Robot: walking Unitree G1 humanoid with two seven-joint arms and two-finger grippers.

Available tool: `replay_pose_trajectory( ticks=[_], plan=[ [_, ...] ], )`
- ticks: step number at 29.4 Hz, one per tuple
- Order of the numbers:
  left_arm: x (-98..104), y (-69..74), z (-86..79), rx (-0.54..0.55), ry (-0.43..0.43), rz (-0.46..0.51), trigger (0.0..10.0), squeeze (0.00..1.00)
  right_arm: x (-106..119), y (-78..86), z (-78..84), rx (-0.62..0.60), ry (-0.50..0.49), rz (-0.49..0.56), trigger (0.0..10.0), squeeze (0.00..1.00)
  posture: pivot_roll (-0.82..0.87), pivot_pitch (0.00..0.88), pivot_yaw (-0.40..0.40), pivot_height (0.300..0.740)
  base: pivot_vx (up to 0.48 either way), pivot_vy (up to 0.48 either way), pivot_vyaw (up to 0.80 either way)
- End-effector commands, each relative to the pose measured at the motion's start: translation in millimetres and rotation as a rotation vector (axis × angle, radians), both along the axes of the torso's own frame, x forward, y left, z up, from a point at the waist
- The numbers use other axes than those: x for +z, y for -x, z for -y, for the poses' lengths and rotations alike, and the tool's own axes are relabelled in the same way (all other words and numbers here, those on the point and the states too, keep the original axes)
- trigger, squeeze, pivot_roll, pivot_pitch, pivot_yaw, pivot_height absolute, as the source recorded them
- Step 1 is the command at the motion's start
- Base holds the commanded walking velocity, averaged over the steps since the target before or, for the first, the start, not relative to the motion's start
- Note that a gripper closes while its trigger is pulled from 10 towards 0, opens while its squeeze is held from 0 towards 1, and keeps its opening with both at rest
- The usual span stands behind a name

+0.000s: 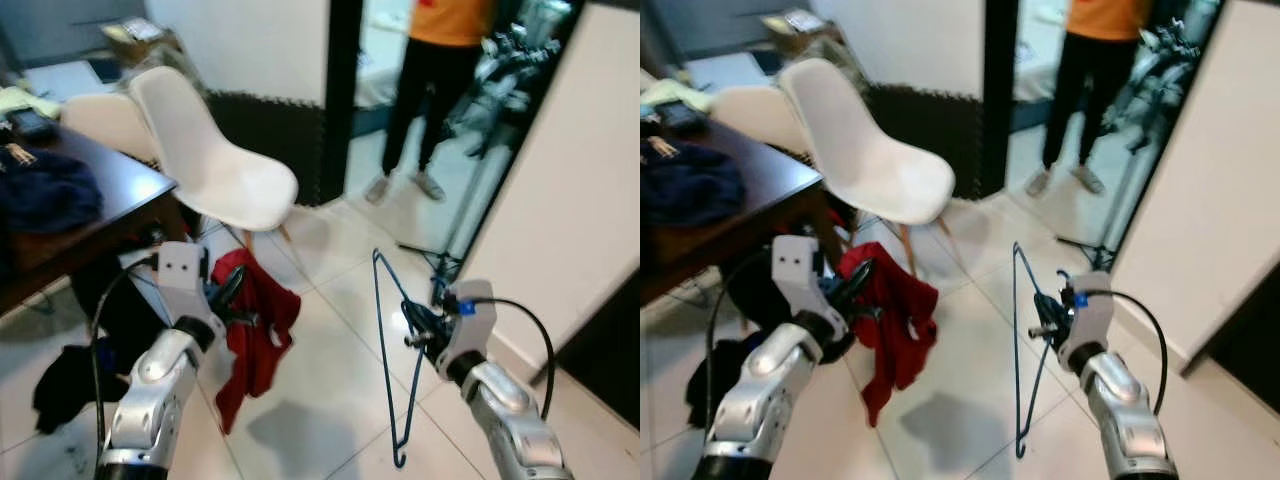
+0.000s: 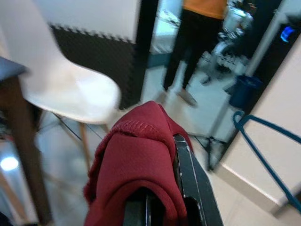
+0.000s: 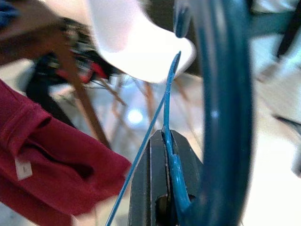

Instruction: Hang hanger

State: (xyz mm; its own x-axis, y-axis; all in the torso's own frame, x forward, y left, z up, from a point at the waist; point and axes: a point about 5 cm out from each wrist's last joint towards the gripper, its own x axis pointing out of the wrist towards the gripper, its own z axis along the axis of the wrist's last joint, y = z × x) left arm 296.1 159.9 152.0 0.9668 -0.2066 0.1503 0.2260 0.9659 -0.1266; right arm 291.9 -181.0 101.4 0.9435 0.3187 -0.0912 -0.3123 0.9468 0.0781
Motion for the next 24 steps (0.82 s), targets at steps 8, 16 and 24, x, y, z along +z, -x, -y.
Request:
replay_pose_trajectory(
  ticks=[8, 16, 24],
  plan=[
    [15.4, -1.3, 0.6, -0.008, 0.011, 0.035, 10.0, 0.00, 12.9, -7.6, 1.8, 0.003, -0.009, 0.038, 10.0, 0.00, 0.11, 0.065, -0.026, 0.740, 0.480, 0.000, 0.80],
    [45.2, -6.0, 14.6, -0.151, 0.068, 0.115, 10.0, 0.00, 21.7, -11.3, 4.6, -0.031, -0.028, 0.070, 10.0, 0.00, 0.11, 0.065, -0.025, 0.740, 0.480, 0.000, 0.80],
    [96.7, -12.4, 8.3, -0.182, 0.096, 0.258, 10.0, 0.00, 22.0, -11.2, 3.8, -0.035, -0.038, 0.074, 10.0, 0.00, 0.11, 0.065, -0.026, 0.740, 0.480, 0.000, 0.80]
  ],
)
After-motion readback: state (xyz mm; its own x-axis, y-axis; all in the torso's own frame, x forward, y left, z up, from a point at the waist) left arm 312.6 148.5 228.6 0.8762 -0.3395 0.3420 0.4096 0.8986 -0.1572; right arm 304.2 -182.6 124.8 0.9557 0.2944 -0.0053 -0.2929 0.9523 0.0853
